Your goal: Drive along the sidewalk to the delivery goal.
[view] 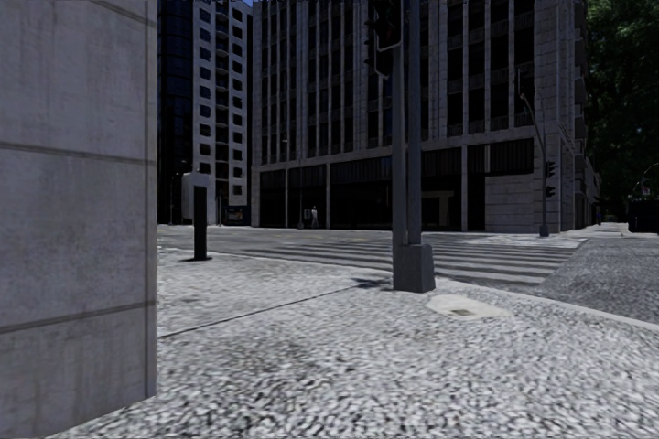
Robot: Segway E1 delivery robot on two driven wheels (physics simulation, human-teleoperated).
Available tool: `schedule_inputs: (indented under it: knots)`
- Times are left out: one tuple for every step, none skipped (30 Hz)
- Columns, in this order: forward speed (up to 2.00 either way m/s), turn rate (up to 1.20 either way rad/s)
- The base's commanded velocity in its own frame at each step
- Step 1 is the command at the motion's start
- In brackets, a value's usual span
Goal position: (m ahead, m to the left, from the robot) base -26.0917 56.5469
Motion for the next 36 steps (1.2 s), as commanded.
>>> schedule_inputs:
  knots:
    - [2.00, -0.40]
    - [2.00, -0.40]
    - [2.00, -0.23]
    - [2.00, -0.04]
    - [2.00, 0.10]
    - [2.00, 0.10]
    - [2.00, 0.21]
    - [2.00, 0.28]
    - [2.00, 0.48]
    - [2.00, 0.48]
    - [2.00, 0.68]
    - [2.00, 0.95]
    - [2.00, 1.03]
    - [2.00, 1.03]
    - [2.00, 0.95]
    - [2.00, 0.86]
    - [2.00, 0.83]
    - [2.00, 0.83]
    - [2.00, 0.82]
    - [2.00, 0.82]
    - [2.00, 0.82]
    - [2.00, 0.82]
    - [2.00, 0.82]
    - [2.00, 0.82]
    - [2.00, 0.81]
    - [2.00, 0.81]
    - [2.00, 0.81]
    - [2.00, 0.81]
    - [2.00, 0.81]
    - [2.00, 0.81]
    - [2.00, 0.81]
    - [2.00, 0.81]
    - [2.00, 0.81]
    - [2.00, 0.81]
    - [2.00, 0.81]
    - [2.00, 0.79]
